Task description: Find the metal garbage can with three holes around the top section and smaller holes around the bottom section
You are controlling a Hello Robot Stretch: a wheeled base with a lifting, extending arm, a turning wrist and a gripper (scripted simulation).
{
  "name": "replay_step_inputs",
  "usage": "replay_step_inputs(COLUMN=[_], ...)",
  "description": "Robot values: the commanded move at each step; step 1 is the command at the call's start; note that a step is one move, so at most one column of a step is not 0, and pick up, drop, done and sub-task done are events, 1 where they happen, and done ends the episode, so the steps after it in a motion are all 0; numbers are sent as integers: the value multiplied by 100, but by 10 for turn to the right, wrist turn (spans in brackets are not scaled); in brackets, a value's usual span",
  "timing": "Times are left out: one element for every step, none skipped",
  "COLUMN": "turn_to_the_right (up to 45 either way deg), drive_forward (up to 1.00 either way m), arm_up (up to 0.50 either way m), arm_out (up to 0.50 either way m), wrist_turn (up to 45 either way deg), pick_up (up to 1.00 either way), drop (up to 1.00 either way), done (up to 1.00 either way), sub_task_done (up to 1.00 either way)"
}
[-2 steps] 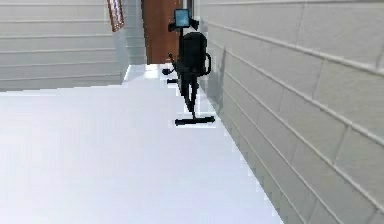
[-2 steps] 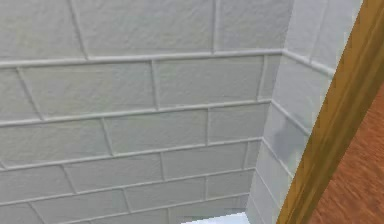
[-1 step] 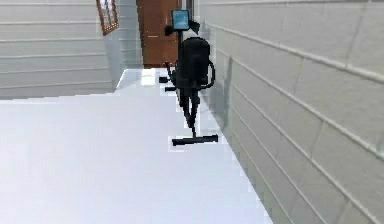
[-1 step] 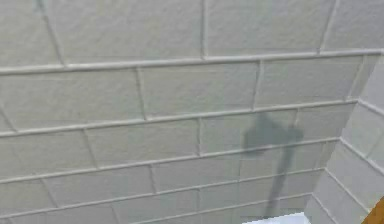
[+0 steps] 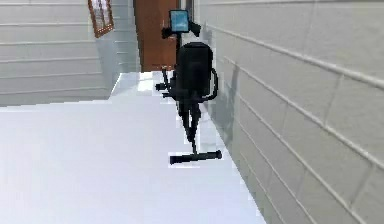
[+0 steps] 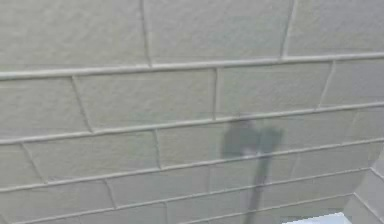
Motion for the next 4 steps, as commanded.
replay_step_inputs(turn_to_the_right=[-450, -450, -60, 0], drive_forward=[0, 0, 0, 85], arm_up=[0, 0, 0, 0], arm_out=[0, 0, 0, 0], wrist_turn=[0, 0, 0, 0], pick_up=[0, 0, 0, 0], drop=[0, 0, 0, 0], done=[0, 0, 0, 0], sub_task_done=[0, 0, 0, 0])
